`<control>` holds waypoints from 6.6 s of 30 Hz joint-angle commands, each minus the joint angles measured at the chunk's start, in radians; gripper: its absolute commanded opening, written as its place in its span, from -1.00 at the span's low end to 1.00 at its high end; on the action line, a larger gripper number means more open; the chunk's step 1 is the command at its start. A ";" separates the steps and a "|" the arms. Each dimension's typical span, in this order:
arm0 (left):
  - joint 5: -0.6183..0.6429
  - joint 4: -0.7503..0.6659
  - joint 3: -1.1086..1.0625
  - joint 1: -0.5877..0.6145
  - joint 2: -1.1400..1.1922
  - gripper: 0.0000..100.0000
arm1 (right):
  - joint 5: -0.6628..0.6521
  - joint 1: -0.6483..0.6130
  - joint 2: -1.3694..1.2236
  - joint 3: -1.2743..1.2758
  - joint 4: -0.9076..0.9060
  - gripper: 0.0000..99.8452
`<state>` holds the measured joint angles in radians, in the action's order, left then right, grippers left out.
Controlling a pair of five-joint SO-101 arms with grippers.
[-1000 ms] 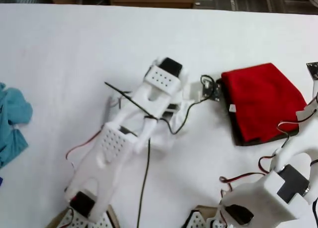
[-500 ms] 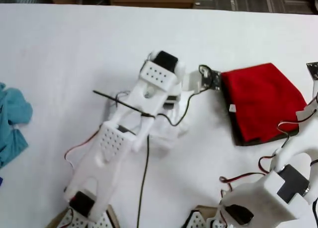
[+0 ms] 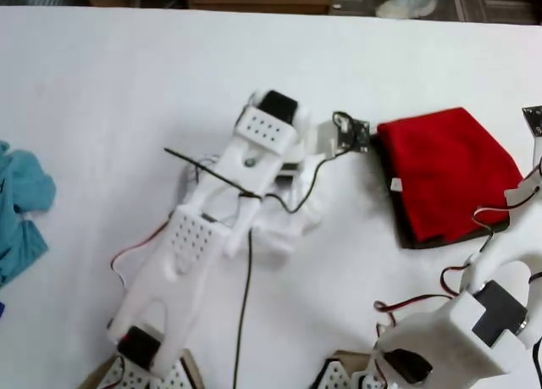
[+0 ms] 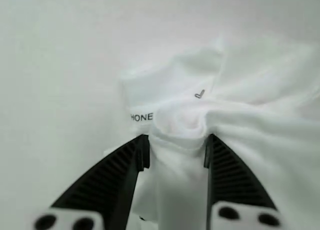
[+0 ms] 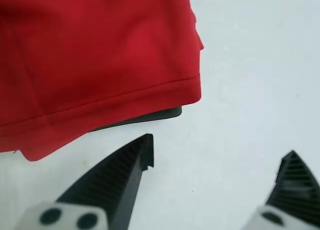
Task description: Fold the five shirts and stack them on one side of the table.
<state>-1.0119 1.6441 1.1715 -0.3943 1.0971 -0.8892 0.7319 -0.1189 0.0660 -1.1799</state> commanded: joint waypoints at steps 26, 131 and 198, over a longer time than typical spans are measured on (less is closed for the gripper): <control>0.014 0.057 0.259 -0.025 -0.092 -0.96 | 0.005 -0.001 0.004 -0.037 0.002 -0.22; 0.146 -0.071 -1.007 -0.127 -0.680 -0.89 | 0.005 0.008 0.004 -0.071 -0.024 -0.22; 0.153 -0.393 -1.326 0.101 -0.890 -0.43 | 0.054 -0.048 0.004 -0.069 -0.024 -0.22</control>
<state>-0.8661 1.2467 -0.1864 -0.2839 0.2163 -0.8431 0.6905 -0.1189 0.0384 -1.1983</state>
